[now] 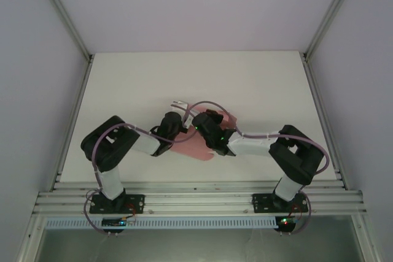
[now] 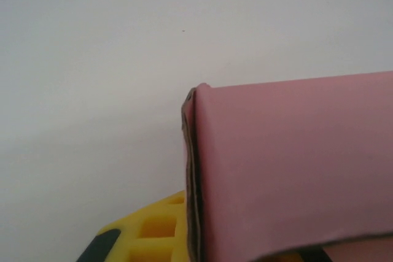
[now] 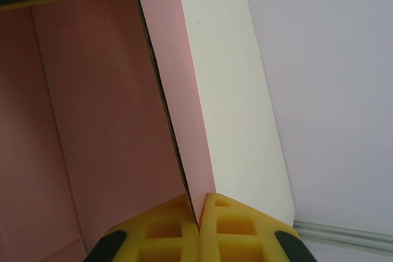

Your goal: Assemble paper box

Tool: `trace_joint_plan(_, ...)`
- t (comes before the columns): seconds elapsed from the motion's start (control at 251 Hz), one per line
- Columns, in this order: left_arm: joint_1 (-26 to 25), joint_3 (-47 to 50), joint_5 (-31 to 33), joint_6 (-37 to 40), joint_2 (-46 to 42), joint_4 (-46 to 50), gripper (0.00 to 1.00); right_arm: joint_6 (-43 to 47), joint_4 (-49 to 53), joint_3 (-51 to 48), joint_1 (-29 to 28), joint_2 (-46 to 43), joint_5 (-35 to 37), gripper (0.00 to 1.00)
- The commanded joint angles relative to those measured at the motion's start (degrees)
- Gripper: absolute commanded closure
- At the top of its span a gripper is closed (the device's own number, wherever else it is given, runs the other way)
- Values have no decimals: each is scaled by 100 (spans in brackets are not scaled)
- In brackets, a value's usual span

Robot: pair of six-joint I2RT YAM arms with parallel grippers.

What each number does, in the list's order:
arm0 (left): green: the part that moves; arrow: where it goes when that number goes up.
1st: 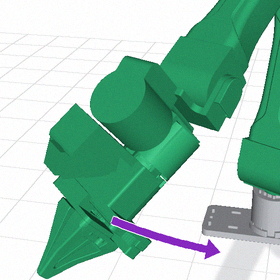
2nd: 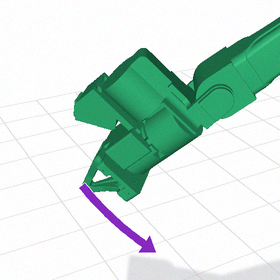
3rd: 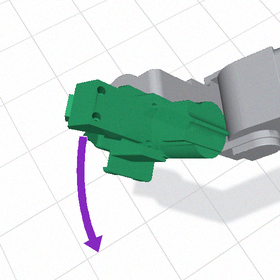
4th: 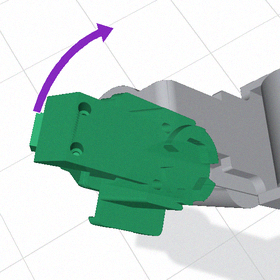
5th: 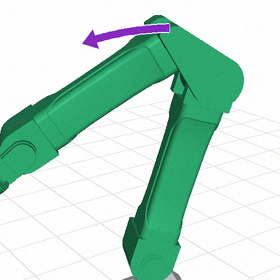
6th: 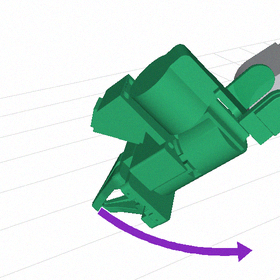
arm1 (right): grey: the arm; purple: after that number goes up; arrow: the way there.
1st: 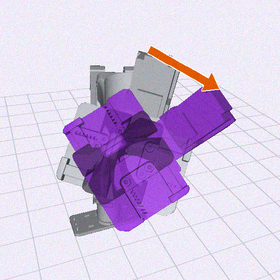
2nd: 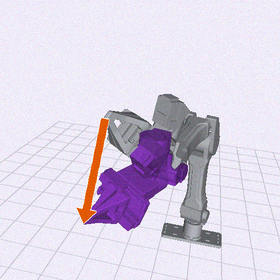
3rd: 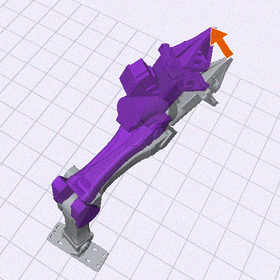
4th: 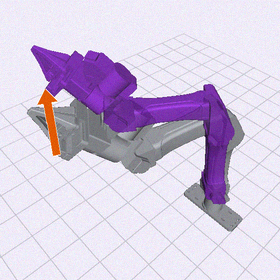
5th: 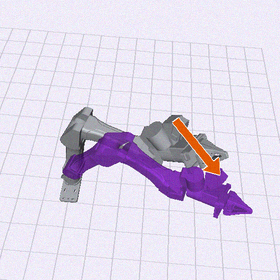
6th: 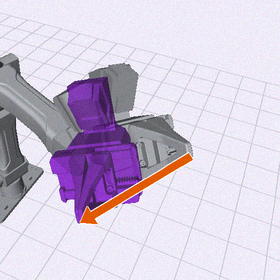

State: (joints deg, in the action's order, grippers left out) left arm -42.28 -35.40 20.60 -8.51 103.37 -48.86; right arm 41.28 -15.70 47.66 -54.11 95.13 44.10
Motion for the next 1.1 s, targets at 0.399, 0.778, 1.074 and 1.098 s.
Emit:
trace_joint_plan(0.399,89,-93,-79,102,65,687,100,-644,869,65,-73,1,-818,100)
trace_joint_plan(0.778,90,-108,-188,-300,-102,749,100,-1521,928,-255,123,-1188,-1274,29)
trace_joint_plan(1.074,89,-203,-22,-578,-744,1548,100,-2552,681,-1333,830,-3792,-2260,1)
trace_joint_plan(1.098,94,-205,1,-602,-807,1622,100,-2705,653,-1418,991,-3984,-2391,1)
